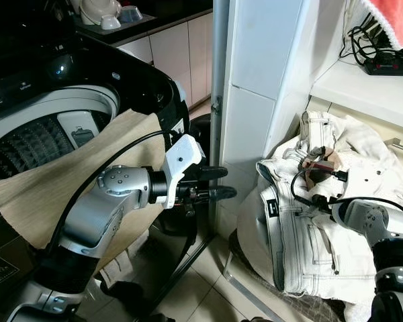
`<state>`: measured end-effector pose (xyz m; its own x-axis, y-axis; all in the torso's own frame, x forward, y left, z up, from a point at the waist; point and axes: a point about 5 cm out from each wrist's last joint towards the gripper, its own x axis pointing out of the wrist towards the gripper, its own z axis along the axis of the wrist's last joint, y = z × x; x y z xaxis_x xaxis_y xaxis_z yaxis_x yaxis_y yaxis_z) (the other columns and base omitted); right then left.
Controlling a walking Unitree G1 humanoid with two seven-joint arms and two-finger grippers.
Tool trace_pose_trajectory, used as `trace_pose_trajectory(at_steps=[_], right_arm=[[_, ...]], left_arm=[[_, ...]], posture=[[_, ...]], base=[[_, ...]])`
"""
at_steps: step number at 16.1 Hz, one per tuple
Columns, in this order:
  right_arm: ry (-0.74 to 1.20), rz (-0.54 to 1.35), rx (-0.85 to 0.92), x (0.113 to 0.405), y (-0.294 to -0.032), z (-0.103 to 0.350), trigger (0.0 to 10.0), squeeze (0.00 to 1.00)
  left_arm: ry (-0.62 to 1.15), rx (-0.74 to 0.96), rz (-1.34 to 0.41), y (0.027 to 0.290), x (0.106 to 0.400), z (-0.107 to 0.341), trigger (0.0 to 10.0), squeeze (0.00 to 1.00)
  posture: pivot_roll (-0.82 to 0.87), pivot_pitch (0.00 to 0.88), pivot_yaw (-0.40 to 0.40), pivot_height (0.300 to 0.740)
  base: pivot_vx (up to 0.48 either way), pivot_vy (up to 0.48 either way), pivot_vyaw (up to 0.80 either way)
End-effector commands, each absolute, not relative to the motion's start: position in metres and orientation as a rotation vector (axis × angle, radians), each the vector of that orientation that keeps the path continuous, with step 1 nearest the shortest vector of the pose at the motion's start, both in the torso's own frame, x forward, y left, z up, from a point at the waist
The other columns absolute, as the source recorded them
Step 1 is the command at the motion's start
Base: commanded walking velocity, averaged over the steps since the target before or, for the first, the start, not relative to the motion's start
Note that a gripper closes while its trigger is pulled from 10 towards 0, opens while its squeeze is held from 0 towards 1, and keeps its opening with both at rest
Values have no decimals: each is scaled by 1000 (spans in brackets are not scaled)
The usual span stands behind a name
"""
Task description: Clothes washing
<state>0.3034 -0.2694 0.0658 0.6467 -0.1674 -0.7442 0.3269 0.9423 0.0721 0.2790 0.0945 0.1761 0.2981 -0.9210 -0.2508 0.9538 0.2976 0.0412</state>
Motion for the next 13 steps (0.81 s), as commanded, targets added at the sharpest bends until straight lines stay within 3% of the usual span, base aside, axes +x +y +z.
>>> trace_pose_trajectory(at_steps=[1,2,3,4,13], right_arm=[[873,-259,240,297,-263,56,8471,0],[877,-251,249,296,-262,55,4667,0],[878,-247,253,296,-261,55,1647,0],[877,-245,253,296,-261,55,0,0],[838,-247,251,298,-262,59,0,0]], left_arm=[[205,199,-1276,93,274,175,10000,0],[208,198,-1278,92,274,175,10000,0],[209,197,-1279,92,274,175,10000,0],[210,196,-1279,92,273,176,10000,0],[220,193,-1286,88,272,174,10000,0]], posture=[[-63,0,69,740],[-63,0,69,740],[-63,0,68,740],[-63,0,68,740],[-63,0,69,740]], base=[[0,0,0],[0,0,0],[0,0,0],[0,0,0],[0,0,0]])
